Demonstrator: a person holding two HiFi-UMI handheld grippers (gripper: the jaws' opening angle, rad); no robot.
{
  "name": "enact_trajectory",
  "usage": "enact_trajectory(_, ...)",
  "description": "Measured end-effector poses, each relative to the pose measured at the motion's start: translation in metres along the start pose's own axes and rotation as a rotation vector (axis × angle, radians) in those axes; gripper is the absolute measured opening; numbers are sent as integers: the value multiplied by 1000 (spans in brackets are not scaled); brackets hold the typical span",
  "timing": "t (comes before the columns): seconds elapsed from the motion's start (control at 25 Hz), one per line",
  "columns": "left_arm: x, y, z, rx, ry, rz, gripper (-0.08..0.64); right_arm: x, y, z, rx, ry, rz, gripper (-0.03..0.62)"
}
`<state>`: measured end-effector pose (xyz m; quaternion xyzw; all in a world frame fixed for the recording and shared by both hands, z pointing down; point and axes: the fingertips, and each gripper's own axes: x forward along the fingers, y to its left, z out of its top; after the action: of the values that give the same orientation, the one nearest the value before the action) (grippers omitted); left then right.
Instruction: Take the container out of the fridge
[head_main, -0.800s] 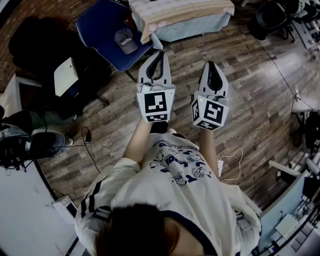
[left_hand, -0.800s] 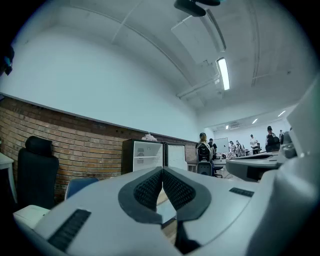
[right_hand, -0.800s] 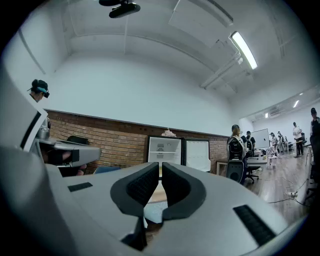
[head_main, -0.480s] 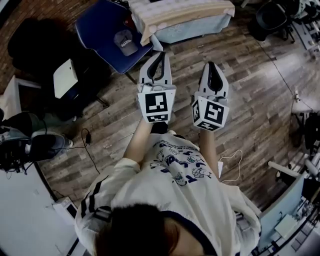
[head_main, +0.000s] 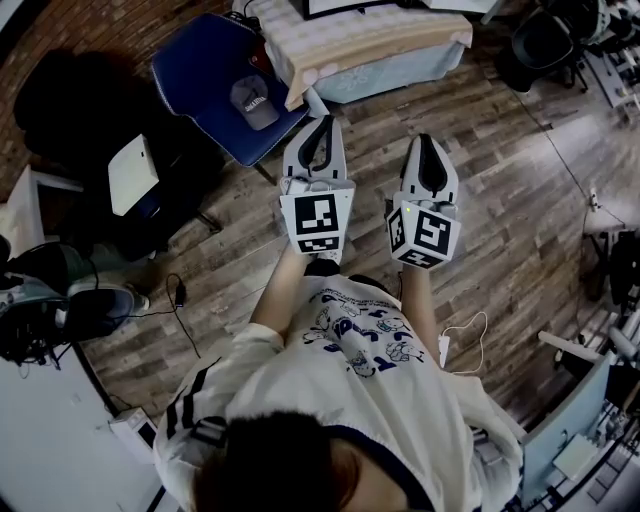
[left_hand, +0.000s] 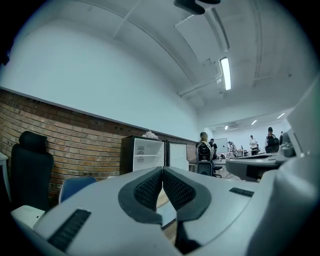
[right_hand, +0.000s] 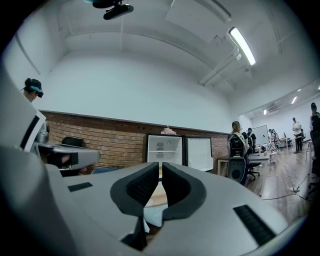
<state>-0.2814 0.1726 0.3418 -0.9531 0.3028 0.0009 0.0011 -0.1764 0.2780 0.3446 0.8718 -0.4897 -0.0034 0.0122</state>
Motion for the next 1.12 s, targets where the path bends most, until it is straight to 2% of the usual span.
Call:
enact_trajectory(0.4,23,24,-4,4,16,-6,18,26,8,-11,21,30,-17,43)
enact_trajectory(0.64,46,26,-13,-2,40,7,18,47,-4,-18,34,47,-18,43)
enact_trajectory(1.12,139,25,-22,4,61,86,18,146,-45,-26,52,55,63,43)
